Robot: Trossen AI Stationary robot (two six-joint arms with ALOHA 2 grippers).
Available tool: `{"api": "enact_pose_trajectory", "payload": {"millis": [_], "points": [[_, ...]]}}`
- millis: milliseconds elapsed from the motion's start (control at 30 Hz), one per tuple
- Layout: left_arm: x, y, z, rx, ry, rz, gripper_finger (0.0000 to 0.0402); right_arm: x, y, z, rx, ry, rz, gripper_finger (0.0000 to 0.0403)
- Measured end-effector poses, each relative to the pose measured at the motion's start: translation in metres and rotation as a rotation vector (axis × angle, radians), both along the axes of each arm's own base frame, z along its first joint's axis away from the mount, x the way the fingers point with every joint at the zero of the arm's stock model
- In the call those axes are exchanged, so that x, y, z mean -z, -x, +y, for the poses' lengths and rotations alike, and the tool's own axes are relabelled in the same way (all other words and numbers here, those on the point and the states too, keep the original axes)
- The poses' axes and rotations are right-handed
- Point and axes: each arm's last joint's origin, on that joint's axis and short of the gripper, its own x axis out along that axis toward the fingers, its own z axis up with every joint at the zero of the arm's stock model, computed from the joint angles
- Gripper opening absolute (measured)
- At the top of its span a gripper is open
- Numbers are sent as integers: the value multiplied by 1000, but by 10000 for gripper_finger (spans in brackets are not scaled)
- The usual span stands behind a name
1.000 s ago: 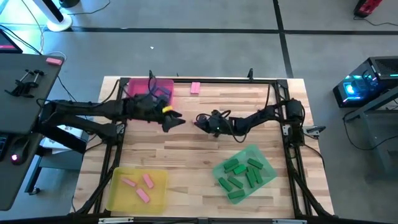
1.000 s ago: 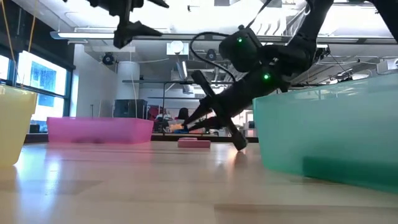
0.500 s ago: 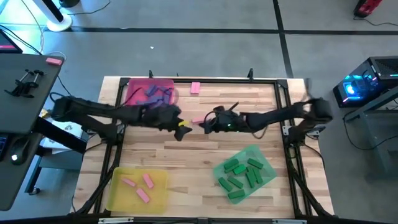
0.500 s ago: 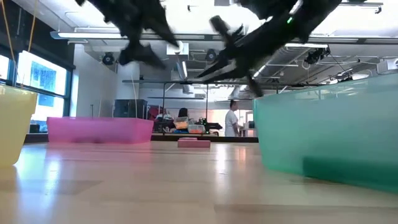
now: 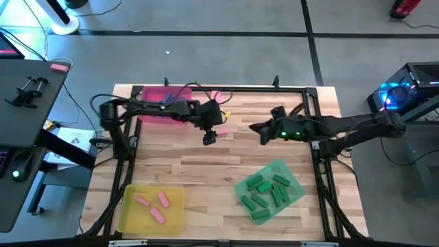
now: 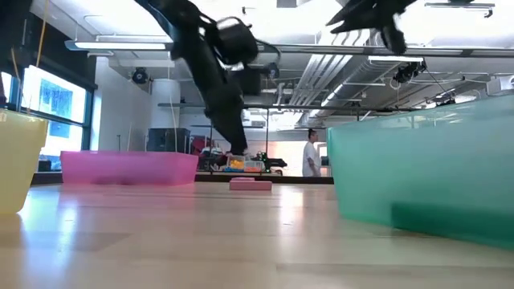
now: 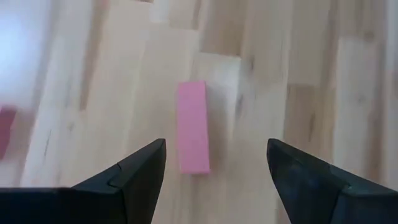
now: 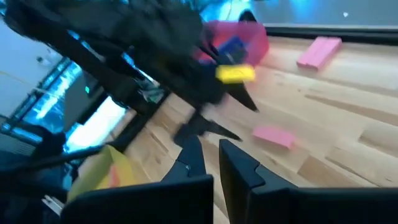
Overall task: Sort blocks
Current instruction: Put the pink block into the yellow bin
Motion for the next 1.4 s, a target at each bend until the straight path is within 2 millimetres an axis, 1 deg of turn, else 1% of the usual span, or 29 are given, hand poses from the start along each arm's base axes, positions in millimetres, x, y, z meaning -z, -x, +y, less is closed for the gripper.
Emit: {"api": "enact_pose_trajectory", "payload": {"millis": [100, 200, 367, 500, 567, 633, 667, 700, 767, 800, 833, 867, 933, 1000, 1067, 1167, 1267, 1333, 1400], "points": [[19, -12, 2, 98, -37, 56, 266, -5, 6, 7, 31, 4, -36, 0], [35, -22, 9, 90, -39, 89, 266, -4, 7, 12, 43, 14, -33, 0], [62, -30, 20, 58, -15, 144, 266, 1, 5, 15, 42, 26, 8, 0], [69, -32, 24, 12, 11, 164, 266, 3, 4, 16, 23, 20, 23, 0], [72, -31, 24, 23, 36, 172, 263, 5, 4, 16, 2, 26, 43, 0], [72, -29, 23, 31, 71, 185, 241, 5, 4, 16, -8, 35, 54, 0], [72, -29, 21, 28, 83, 191, 221, 5, 4, 16, -14, 43, 63, 0], [71, -29, 18, 27, 93, 200, 193, 6, 5, 16, -22, 50, 72, 0], [68, -25, 9, 44, 128, 237, 119, 6, 5, 16, -29, 63, 78, 0], [64, -23, 4, 56, 145, 244, 78, 6, 5, 16, -32, 70, 85, 0], [59, -21, 0, 74, 181, 244, 48, 6, 5, 16, -36, 77, 90, 0], [55, -18, -5, 83, 201, 256, 45, 7, 5, 16, -39, 81, 93, 0], [38, -15, -10, 83, 218, 220, 45, 7, 6, 17, -67, 87, 103, 0], [7, -10, -15, 75, 198, 128, 45, 7, 7, 17, -99, 82, 113, 0], [-28, 0, -17, 59, 176, 25, 45, 8, 11, 18, -118, 91, 146, 0], [-70, 20, -25, 36, 157, -108, 45, 10, 16, 18, -123, 110, 190, 0], [-112, 45, -37, 23, 145, -262, 45, 13, 23, 18, -106, 135, 251, 0], [-128, 62, -48, 10, 126, -302, 45, 16, 28, 16, -99, 148, 298, 0], [-130, 75, -64, -8, 126, -278, 45, 17, 31, 15, -94, 155, 326, 0]]}}
